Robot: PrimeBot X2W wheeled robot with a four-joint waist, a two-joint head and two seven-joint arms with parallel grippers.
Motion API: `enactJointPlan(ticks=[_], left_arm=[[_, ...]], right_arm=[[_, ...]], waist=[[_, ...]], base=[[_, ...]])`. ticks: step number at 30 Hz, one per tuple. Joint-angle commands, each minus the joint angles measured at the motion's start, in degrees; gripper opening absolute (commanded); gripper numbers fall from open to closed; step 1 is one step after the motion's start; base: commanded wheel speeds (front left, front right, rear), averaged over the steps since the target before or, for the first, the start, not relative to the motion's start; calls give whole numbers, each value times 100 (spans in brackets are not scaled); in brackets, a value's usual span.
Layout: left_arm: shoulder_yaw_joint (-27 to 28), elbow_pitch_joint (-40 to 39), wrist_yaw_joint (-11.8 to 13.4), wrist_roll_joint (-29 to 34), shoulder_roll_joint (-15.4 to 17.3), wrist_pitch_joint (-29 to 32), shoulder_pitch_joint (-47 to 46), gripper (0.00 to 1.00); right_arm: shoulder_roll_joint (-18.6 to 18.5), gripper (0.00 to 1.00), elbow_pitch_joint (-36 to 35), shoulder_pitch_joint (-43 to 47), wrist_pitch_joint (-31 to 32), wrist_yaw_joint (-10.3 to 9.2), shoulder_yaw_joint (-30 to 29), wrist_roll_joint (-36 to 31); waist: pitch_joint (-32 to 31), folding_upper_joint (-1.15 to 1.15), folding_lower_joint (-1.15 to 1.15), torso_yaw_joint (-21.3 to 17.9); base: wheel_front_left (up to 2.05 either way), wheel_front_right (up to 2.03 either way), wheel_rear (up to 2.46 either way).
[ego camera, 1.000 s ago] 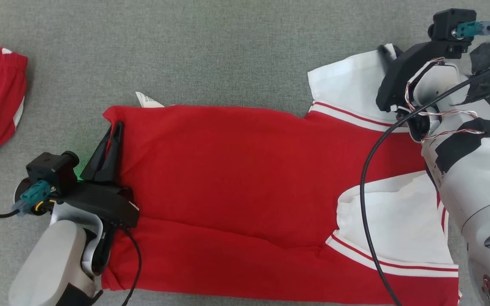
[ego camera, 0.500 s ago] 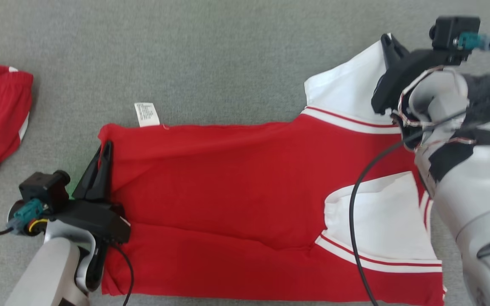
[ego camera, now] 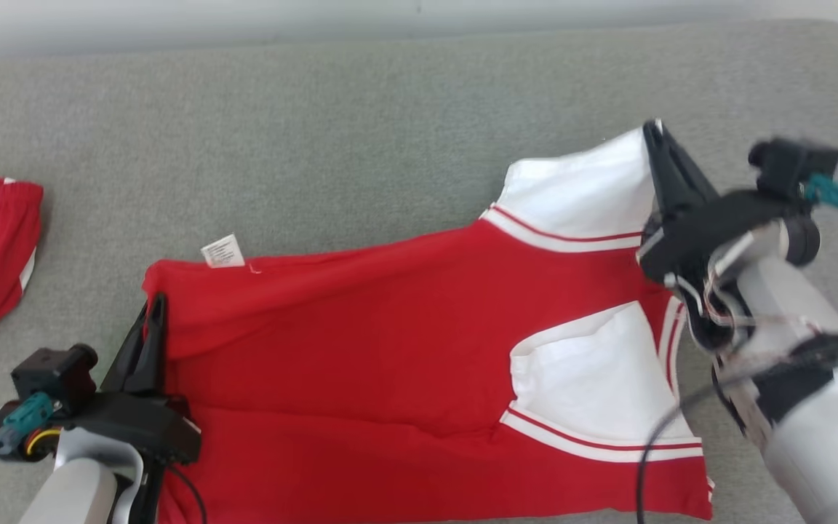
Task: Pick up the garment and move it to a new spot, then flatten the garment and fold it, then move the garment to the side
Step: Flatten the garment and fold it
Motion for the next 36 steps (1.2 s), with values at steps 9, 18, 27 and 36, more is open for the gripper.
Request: enactJointPlan(ticks=[9, 18, 27, 36], left_arm=[[43, -244, 152, -105, 117, 14, 545, 0], [-65, -596, 288, -20, 114, -41, 899, 0], [-127, -858, 383, -4, 47, -164, 1318, 0], [-184, -906, 393, -33, -76, -248, 1588, 0]], right_arm=[[-706, 0, -2076, 1673, -63, -6, 249, 992], [-1098, 0, -3042, 2675, 103, -6, 309, 1391], [-1456, 0, -3546, 3382, 290, -6, 365, 1709], [-1645, 0, -3814, 4002, 403, -6, 255, 2021]], waist=[[-439, 0, 0, -238], [-575, 0, 0, -200], [-711, 0, 0, -49], [-829, 0, 0, 37]], base=[[0, 0, 0], [0, 0, 0], [0, 0, 0], [0, 0, 0]])
